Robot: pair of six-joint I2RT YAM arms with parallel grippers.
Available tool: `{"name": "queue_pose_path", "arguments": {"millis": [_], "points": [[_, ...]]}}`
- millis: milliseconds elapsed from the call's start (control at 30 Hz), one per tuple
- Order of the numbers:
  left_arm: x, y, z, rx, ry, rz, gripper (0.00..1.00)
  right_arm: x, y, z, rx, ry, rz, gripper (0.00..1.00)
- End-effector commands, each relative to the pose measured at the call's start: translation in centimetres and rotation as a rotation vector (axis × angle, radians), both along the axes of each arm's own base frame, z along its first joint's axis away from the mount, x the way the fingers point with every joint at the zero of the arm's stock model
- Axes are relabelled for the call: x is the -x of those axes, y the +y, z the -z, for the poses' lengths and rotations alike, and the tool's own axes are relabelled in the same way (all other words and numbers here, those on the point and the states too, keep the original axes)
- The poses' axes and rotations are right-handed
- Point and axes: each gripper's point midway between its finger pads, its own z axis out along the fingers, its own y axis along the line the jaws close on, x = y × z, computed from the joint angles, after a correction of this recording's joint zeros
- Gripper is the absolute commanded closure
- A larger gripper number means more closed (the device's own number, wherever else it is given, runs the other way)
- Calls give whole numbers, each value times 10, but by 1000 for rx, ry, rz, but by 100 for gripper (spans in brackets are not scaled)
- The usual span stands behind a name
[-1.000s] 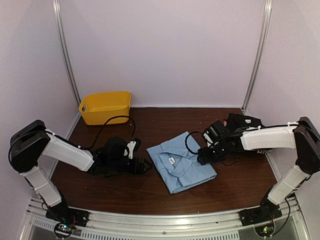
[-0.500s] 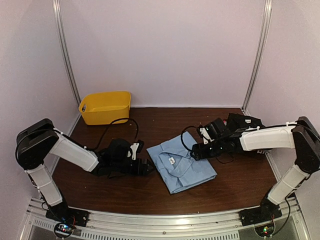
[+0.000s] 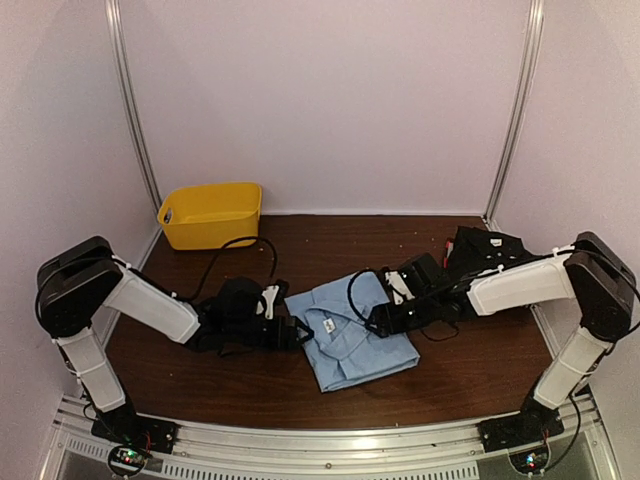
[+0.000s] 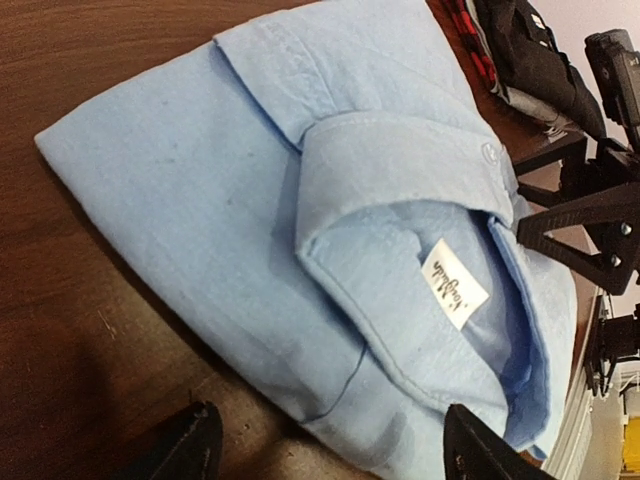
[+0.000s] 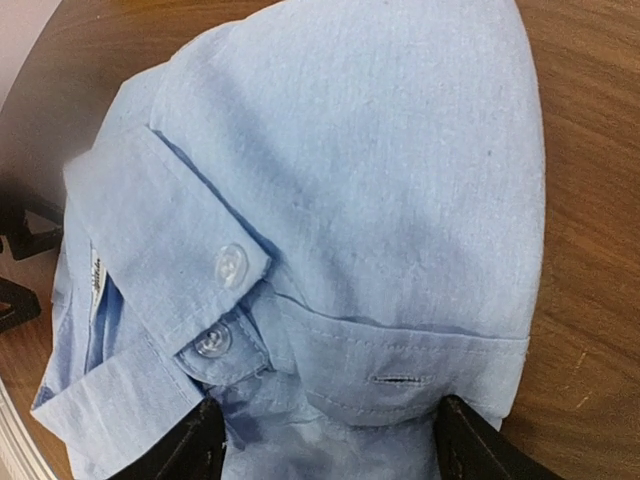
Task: Fold and stack the long sleeve shirts
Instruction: Rotate the square-folded shirt at the center of the board.
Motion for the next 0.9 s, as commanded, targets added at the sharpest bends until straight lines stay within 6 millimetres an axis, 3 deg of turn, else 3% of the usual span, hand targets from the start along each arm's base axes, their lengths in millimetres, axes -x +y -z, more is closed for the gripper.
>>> {"name": "queue_pose_path", "arguments": {"millis": [0,133,367,633,733,867], "points": [[-3,-8,-4,27,8,-2,22,16,11,17,25,20,-9,27],[-4,-6,-2,7,14,-13,23,35,18,24,54,26,14,27],[-19,2,3,-84,-4,-38,23,78,39,18,46,8,77,25],[-51,-1,3,-187,-83,43,23,124,73,-18,-78,-29,8,22],[-68,-10,-1,-216,-139,95,23,130,73,-31,-106,-51,-19,20],[-96,-15,-11,-220,-175,111,23,123,54,-52,-99,-110,15,18]]}}
